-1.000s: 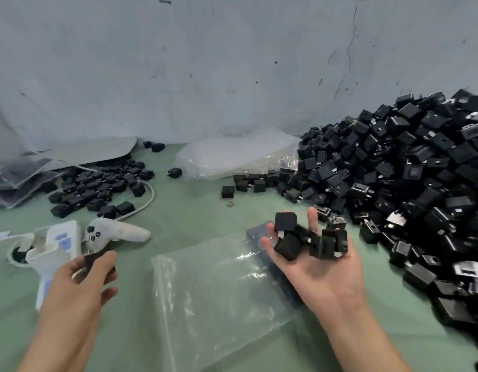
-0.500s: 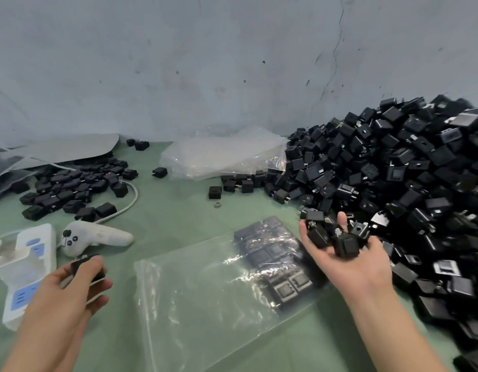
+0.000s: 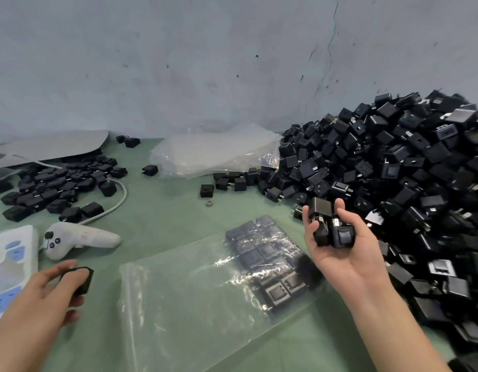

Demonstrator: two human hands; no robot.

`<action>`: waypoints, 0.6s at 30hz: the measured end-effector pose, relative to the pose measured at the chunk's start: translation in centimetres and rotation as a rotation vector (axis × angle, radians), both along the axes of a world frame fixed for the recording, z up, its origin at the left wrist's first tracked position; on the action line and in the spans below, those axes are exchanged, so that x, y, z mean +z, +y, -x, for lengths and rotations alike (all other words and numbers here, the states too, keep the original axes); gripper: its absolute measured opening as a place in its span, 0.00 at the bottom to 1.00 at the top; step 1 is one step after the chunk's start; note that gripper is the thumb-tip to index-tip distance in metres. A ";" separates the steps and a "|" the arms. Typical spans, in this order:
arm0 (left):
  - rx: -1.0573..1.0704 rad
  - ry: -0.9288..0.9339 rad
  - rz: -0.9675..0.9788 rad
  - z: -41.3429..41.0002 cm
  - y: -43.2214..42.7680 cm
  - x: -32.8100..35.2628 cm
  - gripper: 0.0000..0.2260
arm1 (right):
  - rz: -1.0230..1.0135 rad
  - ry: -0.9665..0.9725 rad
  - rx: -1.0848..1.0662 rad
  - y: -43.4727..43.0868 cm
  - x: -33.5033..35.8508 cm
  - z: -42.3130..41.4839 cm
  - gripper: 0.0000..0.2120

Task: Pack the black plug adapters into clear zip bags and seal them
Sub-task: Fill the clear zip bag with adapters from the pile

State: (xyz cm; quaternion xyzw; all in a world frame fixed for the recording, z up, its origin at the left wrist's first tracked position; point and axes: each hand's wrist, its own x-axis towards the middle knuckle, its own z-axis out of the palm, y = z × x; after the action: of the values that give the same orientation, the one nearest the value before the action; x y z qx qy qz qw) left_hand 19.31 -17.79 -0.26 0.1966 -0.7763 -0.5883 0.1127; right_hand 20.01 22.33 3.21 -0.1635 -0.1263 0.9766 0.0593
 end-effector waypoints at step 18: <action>-0.355 0.163 0.642 -4.7 4.5 -0.7 0.14 | -0.110 0.031 0.132 -5.5 -0.7 0.7 0.14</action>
State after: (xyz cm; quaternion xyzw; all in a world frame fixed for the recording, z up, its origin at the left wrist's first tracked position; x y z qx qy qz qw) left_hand 24.03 -13.33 -0.95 -0.0338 -0.9317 -0.3390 0.1262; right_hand 19.27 16.82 2.51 -0.1364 -0.1892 0.9724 0.0057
